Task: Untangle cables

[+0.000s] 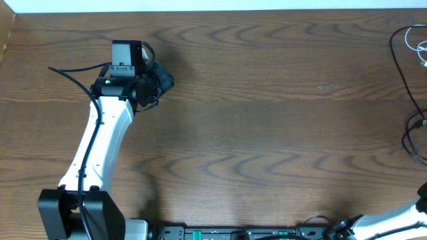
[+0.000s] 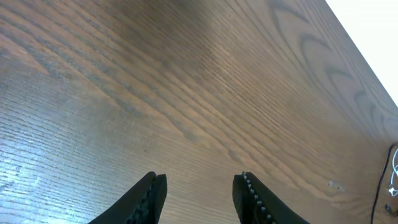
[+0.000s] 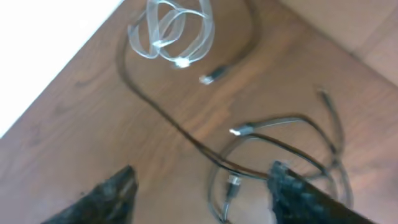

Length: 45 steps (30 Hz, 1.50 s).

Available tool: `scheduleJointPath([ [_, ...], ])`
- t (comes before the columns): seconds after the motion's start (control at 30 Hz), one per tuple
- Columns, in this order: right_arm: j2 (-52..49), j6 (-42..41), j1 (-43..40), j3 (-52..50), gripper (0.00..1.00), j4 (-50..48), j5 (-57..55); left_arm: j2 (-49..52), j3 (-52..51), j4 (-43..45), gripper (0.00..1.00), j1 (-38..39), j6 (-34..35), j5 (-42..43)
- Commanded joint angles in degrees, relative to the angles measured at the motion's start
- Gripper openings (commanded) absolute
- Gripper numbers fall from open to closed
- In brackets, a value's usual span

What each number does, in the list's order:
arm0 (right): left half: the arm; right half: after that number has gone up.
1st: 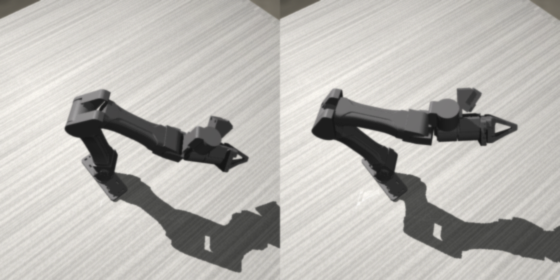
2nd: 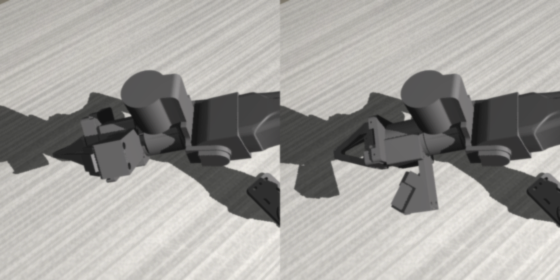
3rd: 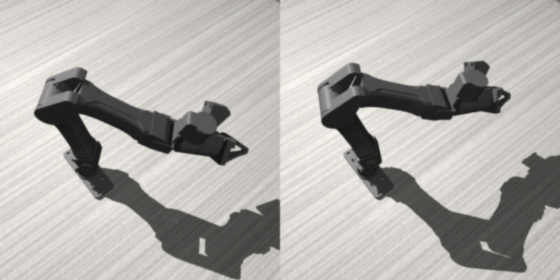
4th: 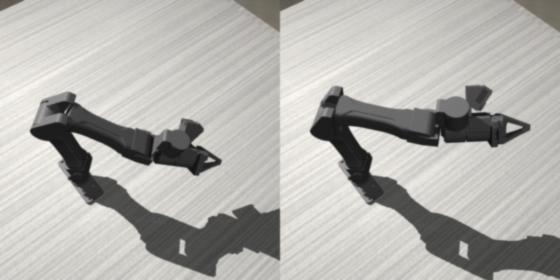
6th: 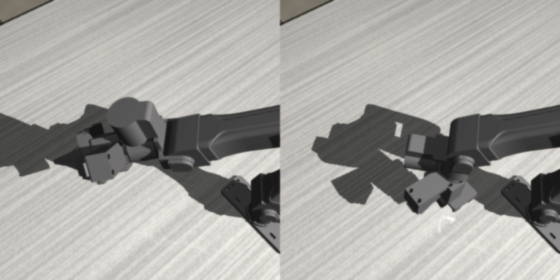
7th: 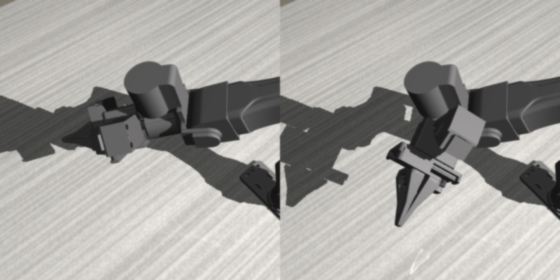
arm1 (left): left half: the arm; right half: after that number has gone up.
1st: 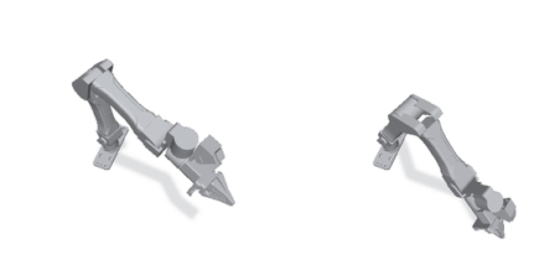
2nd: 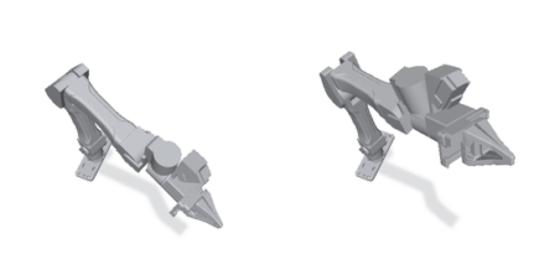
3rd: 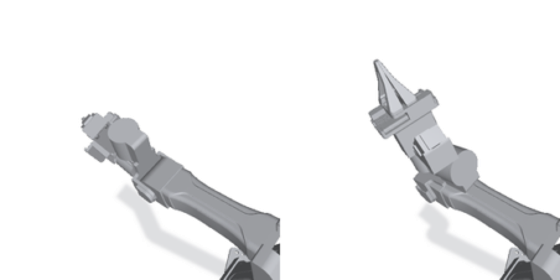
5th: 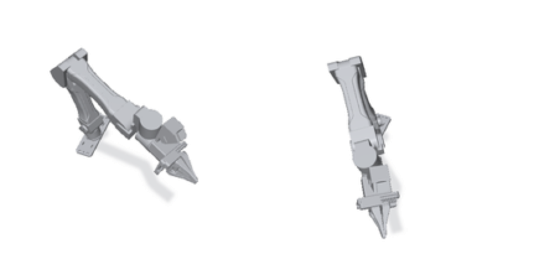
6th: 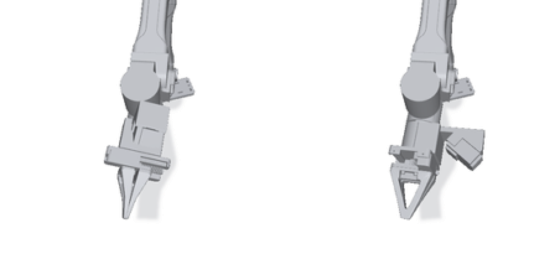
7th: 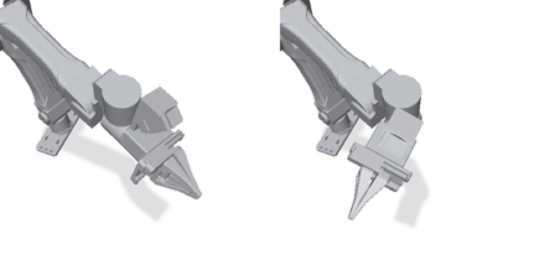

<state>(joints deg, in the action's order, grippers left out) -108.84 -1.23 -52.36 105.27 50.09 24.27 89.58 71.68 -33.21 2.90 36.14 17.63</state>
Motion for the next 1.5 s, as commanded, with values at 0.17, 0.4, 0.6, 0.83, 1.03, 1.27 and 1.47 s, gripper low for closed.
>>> scheduleJointPath([
  [0.17,9.8,10.2,9.7,0.4,0.75,6.4,14.4,0.6,0.7,-0.8,0.64,0.1,-0.5,-0.8],
  [0.4,16.9,11.2,23.7,0.4,0.89,10.1,9.4,0.6,0.7,-1.0,0.98,0.1,-0.5,-0.8],
  [0.6,22.3,9.4,38.9,0.4,0.99,13.6,-5.9,0.6,0.7,-1.0,0.98,0.0,1.8,-0.8],
  [0.83,25.6,3.4,51.9,0.4,0.99,17.4,-10.0,0.6,0.7,-1.0,0.98,0.1,1.8,-0.8],
  [1.03,25.6,3.4,56.4,0.3,0.99,17.9,-10.0,0.6,0.7,-1.0,0.98,0.0,1.8,-0.8],
  [1.27,25.6,3.8,56.4,0.3,0.99,20.5,-10.6,0.6,0.7,-1.0,0.98,0.1,1.8,-0.8],
  [1.47,26.1,3.5,56.3,-5.6,0.99,11.3,-11.3,0.6,0.7,-1.0,0.98,0.1,1.8,-0.8],
])
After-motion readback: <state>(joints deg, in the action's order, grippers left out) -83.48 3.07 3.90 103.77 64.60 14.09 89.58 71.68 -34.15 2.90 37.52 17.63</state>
